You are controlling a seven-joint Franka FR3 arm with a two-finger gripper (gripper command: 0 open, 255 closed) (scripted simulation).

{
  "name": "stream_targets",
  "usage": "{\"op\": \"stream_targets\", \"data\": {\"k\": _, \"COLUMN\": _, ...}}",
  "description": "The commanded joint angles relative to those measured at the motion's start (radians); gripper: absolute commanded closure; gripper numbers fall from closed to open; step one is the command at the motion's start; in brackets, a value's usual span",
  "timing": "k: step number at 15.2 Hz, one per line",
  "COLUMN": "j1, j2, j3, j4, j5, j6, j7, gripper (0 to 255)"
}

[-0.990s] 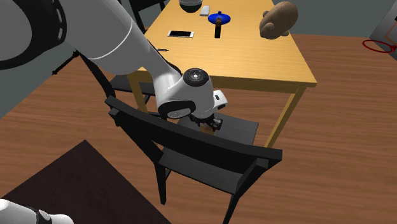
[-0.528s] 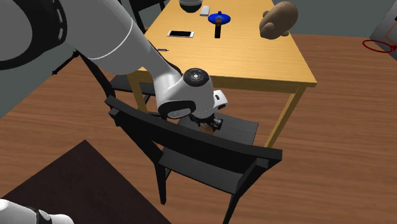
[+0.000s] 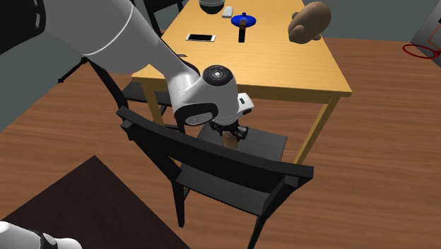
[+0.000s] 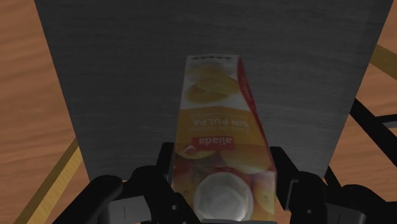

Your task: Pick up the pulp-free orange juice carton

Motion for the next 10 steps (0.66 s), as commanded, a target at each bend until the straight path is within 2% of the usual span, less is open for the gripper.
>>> {"op": "stream_targets", "data": {"k": 1, "j1": 0.015, "j2": -0.025, "j3": -0.016, "j4": -0.007, "j5": -0.014, "j6": -0.018, "j7": 0.017, "gripper": 255}}
{"op": "stream_targets", "data": {"k": 10, "j1": 0.055, "j2": -0.109, "j3": -0.069, "j4": -0.023, "j5": -0.072, "j6": -0.087, "j7": 0.073, "gripper": 255}}
